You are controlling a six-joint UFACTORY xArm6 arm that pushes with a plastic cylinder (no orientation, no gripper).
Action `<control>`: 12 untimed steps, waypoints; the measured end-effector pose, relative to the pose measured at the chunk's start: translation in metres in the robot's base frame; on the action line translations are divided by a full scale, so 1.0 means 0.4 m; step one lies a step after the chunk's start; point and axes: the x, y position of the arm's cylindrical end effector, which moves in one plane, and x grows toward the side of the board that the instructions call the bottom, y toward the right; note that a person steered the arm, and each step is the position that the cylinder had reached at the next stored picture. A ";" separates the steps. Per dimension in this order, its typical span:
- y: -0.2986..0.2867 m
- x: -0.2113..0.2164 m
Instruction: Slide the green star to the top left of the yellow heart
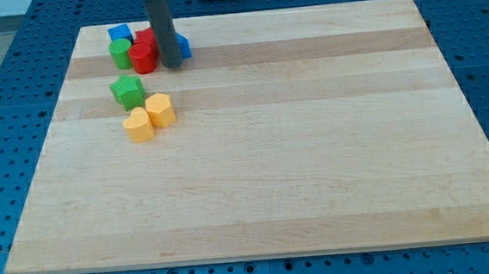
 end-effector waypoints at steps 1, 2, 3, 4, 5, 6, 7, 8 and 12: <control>-0.013 0.004; -0.017 0.057; -0.043 0.112; -0.081 0.152; -0.110 0.174; -0.110 0.167; -0.110 0.124; -0.110 0.075; -0.187 0.145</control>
